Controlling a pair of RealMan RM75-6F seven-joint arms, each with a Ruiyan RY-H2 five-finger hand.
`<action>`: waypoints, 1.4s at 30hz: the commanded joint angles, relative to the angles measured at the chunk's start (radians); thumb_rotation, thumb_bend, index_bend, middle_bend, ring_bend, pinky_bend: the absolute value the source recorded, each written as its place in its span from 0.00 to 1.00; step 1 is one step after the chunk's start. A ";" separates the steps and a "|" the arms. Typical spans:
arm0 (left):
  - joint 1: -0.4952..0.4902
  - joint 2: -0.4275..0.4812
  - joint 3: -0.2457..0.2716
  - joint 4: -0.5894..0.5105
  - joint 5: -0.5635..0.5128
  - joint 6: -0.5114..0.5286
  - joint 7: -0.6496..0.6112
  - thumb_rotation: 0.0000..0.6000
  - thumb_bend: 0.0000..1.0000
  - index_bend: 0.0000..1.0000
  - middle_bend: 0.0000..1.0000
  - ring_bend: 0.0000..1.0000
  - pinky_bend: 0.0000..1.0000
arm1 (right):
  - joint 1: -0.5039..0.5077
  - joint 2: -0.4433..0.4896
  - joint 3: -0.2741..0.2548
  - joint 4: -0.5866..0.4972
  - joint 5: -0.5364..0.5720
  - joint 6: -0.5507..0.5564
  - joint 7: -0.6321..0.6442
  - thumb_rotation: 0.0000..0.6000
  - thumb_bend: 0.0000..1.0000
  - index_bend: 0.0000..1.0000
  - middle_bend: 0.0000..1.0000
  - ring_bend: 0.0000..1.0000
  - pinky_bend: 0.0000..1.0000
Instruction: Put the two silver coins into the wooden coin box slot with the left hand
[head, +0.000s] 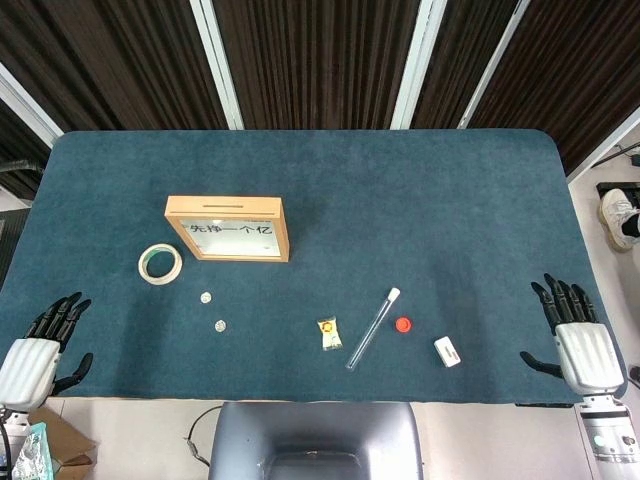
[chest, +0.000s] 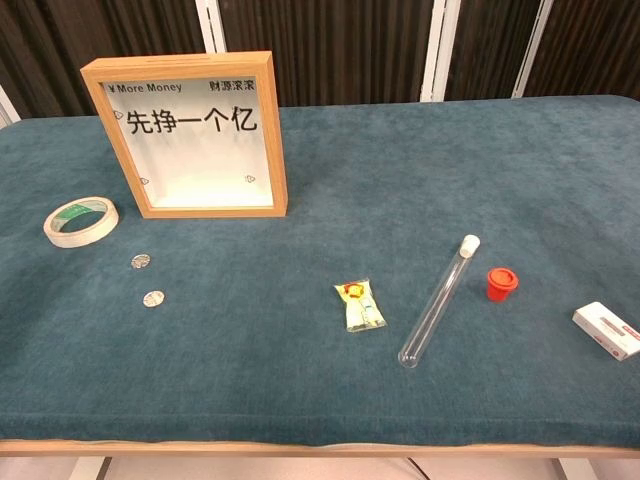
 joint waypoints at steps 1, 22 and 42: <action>-0.004 -0.003 0.003 -0.001 0.006 -0.004 0.004 1.00 0.40 0.00 0.00 0.00 0.17 | -0.002 0.000 0.001 0.003 -0.005 0.007 0.006 1.00 0.12 0.00 0.00 0.00 0.00; -0.137 -0.405 -0.080 0.331 0.062 0.007 -0.058 1.00 0.41 0.54 1.00 1.00 1.00 | -0.002 0.001 -0.011 0.015 -0.031 0.008 0.018 1.00 0.12 0.00 0.00 0.00 0.00; -0.272 -0.606 -0.180 0.415 -0.190 -0.242 0.263 1.00 0.42 0.42 1.00 1.00 1.00 | 0.008 0.016 -0.018 0.007 -0.007 -0.034 -0.002 1.00 0.12 0.00 0.00 0.00 0.00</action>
